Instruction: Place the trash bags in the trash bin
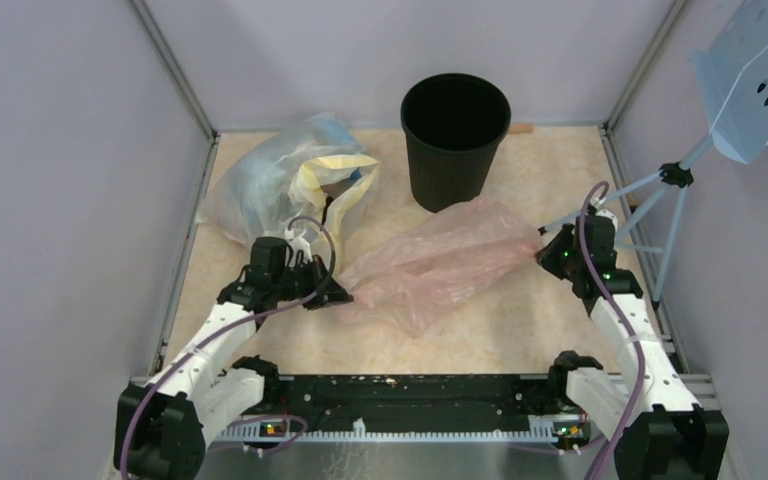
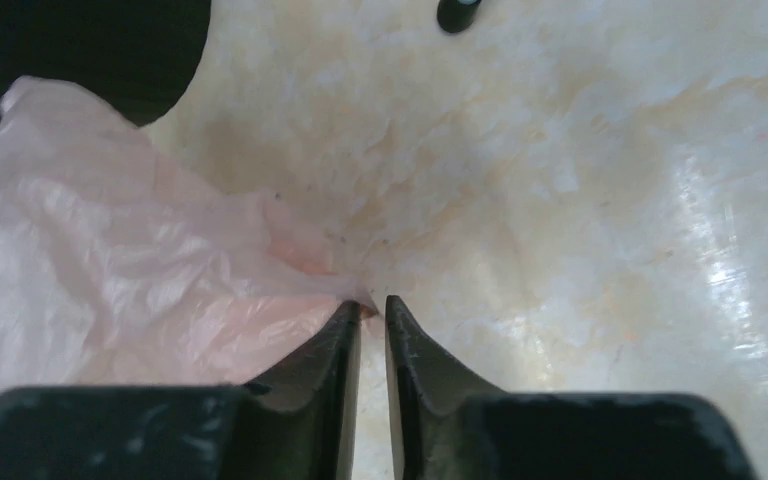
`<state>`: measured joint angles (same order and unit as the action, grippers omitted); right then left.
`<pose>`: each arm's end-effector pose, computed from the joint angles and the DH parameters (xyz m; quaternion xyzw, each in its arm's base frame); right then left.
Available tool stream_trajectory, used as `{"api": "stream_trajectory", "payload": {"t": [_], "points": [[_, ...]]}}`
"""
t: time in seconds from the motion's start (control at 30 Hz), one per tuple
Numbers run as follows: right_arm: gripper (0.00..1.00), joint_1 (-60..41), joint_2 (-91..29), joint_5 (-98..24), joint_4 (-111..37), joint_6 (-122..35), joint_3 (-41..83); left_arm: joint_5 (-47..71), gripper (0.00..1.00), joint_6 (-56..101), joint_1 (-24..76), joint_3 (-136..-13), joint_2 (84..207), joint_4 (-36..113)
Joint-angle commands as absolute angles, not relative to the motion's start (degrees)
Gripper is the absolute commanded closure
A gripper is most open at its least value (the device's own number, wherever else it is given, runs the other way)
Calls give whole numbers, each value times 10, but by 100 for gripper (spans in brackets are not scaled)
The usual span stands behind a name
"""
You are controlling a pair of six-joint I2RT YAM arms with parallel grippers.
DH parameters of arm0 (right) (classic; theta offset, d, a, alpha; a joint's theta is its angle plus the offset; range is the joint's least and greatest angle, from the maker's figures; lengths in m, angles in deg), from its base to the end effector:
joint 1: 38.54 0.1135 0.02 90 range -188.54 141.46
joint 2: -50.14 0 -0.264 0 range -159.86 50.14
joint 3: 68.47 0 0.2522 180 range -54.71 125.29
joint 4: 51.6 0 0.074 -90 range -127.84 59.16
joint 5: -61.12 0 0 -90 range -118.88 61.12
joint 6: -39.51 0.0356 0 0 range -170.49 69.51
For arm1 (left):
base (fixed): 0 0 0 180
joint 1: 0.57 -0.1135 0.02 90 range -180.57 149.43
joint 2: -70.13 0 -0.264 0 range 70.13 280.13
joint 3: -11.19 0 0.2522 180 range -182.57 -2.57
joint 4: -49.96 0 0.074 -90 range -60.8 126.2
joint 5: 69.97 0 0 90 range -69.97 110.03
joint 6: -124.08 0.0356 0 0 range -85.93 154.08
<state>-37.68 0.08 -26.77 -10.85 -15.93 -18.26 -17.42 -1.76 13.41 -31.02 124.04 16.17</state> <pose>0.1859 0.0015 0.2453 0.2707 0.8671 0.1112 0.4031 0.1725 -0.0652 0.2028 -0.0468 0.8837 -0.4205 0.2002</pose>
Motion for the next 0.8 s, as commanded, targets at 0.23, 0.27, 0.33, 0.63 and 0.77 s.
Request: {"api": "stream_trajectory", "payload": {"t": [0.23, 0.27, 0.33, 0.63, 0.77], "points": [[33, -232, 10, -410, -115, -267, -138, -306, 90, -31, 139, -281, 1224, 275], [33, -200, 14, -393, -107, -271, -130, -308, 90, -36, 142, -281, 1225, 282], [33, -131, 19, -383, -109, -285, -122, -311, 90, -40, 152, -283, 1230, 290], [27, 165, -78, -326, -222, -412, -93, -330, 93, -35, 210, -306, 1262, 304], [23, 204, -138, -308, -243, -480, -57, -334, 93, -32, 221, -318, 1260, 293]]}}
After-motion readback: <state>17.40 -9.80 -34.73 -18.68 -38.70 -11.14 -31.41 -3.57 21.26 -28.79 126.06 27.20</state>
